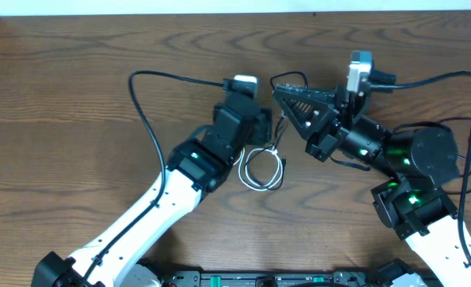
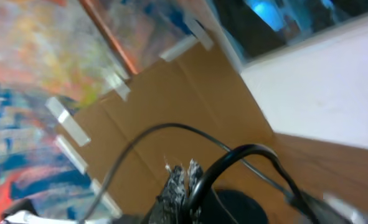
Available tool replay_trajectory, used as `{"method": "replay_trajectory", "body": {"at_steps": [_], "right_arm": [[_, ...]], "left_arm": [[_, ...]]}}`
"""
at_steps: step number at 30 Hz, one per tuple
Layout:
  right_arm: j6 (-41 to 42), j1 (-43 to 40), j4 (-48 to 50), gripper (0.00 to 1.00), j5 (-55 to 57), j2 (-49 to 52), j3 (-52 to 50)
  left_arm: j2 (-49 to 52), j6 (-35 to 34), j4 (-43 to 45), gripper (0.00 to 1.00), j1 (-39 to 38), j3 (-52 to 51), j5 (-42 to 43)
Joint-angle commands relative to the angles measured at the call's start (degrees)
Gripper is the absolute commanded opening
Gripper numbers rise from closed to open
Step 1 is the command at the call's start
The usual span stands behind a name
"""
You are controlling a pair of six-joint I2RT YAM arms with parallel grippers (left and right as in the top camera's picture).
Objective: Untangle cables
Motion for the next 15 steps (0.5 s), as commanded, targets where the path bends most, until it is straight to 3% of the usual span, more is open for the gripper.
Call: {"method": "replay_trajectory", "body": {"at_steps": [1,7,12,15], "right_arm": [[-3.6,0.5,-2.3,0.01,1.2,0.0,0.7],[-10.0,0.5,-14.9,0.01,7.1,0.0,0.7],[-17.3,0.5,-33.9,0.01,24.2,0.3,0.7],[-17.7,0.5,-40.8,0.01,26.7,1.2,0.7]], "left_arm": [[-1.4,-3.6,0.1,0.7,2.1,-0.1,0.3],[-1.5,-3.7,-1.4,0.7,4.9,-0.1,11.1],[-1.5,-3.7,-5.6,0.71,5.1,-0.1,20.3],[-1.4,-2.4,-5.9,0.71,5.1,-0.1,29.6]]}}
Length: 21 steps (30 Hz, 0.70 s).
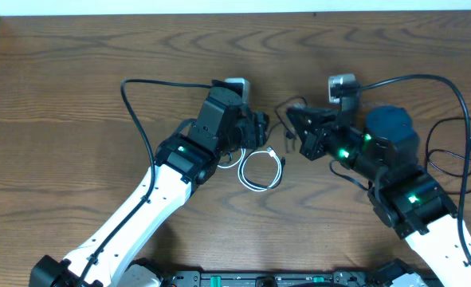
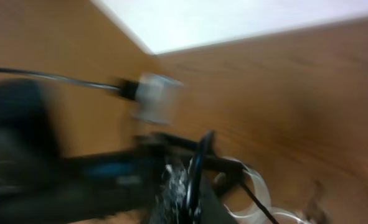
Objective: Untangle cables
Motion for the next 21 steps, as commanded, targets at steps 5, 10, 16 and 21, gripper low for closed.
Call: {"method": "replay_trajectory", "body": {"at_steps": [5,10,16,21], "right_arm": [[-5.0,0.5,-3.7,0.01,7.1,1.6,0.4],[-5.0,0.5,-2.8,0.01,9.1,1.5,0.4],[-5.0,0.4,-9.9,0.01,25.4,1.6,0.4],[0.5,-1.1,-22.2,0.02,47.5,1.7,0.4]], "left_arm": [[-0.9,5.7,-0.4,0.71,0.2,-0.1,19.0],[-0.9,6.5,-1.0,0.71,0.2,-0.1,21.6],[-0.9,9.1,-3.4,0.71,0.2,-0.1,22.0],[-0.9,9.1,-9.9,0.71,0.2,-0.1,13.5]]}}
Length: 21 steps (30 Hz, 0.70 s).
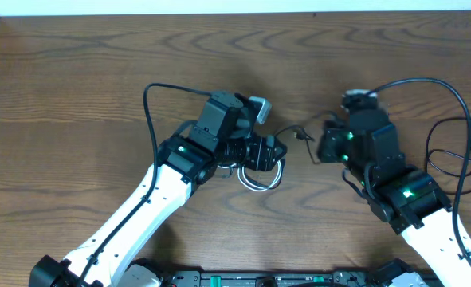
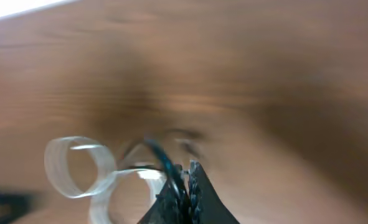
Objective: Untangle cables
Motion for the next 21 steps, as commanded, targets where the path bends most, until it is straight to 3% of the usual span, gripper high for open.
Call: {"method": "replay_trajectory", "body": {"at_steps": [1,3,5,14,21], "right_arm": [[3.8,-1.7,-4.7,0.06,20.2,0.1,0.5],[3.8,-3.0,-5.7,0.25,20.0,0.5,0.5],[3.7,-3.6,-5.4,0.35,15.5,1.0,0.5],[-7.1,-3.5,-1.4,0.35,-14.3,10.4,0.5],[-17.0,-3.5,0.8,0.39,-16.0,21.9,0.5]], "left_arm": [[-0.9,1.5,-3.4,0.71,0.2,-0.1,-7.3],[-0.9,1.4,-5.9,0.71,0.2,-0.1,-11.1],[-0.9,1.4,-8.1,0.71,0.2,-0.1,-13.7],[-0.8,1.2,-14.3,0.71,0.2,-0.1,-17.0],[0.1,0.1,-15.0,0.71,0.2,-0.1,-17.0]]}}
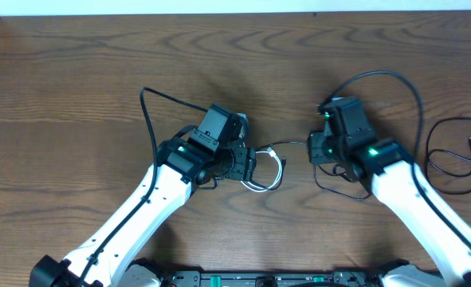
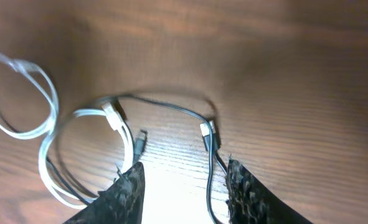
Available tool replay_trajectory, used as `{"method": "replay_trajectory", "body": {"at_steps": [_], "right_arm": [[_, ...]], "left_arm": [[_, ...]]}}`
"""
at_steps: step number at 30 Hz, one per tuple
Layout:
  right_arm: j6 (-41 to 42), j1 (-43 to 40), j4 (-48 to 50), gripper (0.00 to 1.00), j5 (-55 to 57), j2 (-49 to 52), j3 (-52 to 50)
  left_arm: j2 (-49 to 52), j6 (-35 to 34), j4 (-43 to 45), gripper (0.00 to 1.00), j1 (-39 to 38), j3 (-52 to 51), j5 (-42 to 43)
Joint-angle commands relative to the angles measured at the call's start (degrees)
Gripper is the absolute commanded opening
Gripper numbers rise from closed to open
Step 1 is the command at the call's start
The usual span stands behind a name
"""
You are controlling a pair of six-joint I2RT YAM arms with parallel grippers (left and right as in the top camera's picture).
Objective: Untangle cables
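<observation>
A white cable coil [image 1: 267, 177] [image 2: 59, 146] lies mid-table. From it a thin black cable [image 1: 287, 145] [image 2: 171, 107] runs right. Its plug [image 2: 207, 134] points toward my right gripper [image 1: 313, 149] [image 2: 184, 183], which is open low over the wood. The black lead passes between the fingers, close to the right-hand fingertip [image 2: 243, 186], and it rests on the table. My left gripper [image 1: 247, 163] sits at the left edge of the white coil. From above its jaws cannot be read.
A second black cable [image 1: 450, 159] lies looped at the far right of the table. More black lead [image 1: 331, 182] curls under my right forearm. The camera leads of both arms arch above the wrists. Bare wood lies behind both arms.
My right gripper was shut on the black cable just above the table. Now it is open and the cable lies on the wood between its fingers. My left gripper has shifted slightly left and down.
At first my right gripper held the black cable, shut and raised high with its camera facing the room. Then it was tilted down toward the coil, then low over the table beside it. Now it is open. My left gripper stayed at the white coil throughout.
</observation>
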Motion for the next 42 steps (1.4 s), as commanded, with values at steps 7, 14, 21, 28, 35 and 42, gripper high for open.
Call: {"method": "replay_trajectory", "body": {"at_steps": [7,14,21,28,35,42], "right_arm": [[-9.7,0.0,4.9,0.38,-2.2,10.8,0.5],[-10.9,-0.1,10.4,0.36,-0.7,16.9,0.5],[-12.0,-0.1,14.4,0.34,1.6,20.9,0.5],[-12.2,0.0,14.7,0.33,1.6,22.5,0.4],[-13.7,0.0,16.3,0.32,1.6,22.6,0.4],[-13.6,0.1,14.4,0.11,-4.2,22.6,0.4]], "left_arm": [[1.1,-0.3,-0.3,0.71,0.2,0.0,-1.0],[2.0,-0.5,-0.4,0.71,0.2,0.0,-1.0],[2.3,-0.5,-0.4,0.71,0.2,0.0,-1.0],[2.3,-0.5,-0.4,0.71,0.2,0.0,-1.0],[2.3,-0.7,-0.4,0.71,0.2,0.0,-1.0],[2.3,-0.7,-0.4,0.71,0.2,0.0,-1.0]]}}
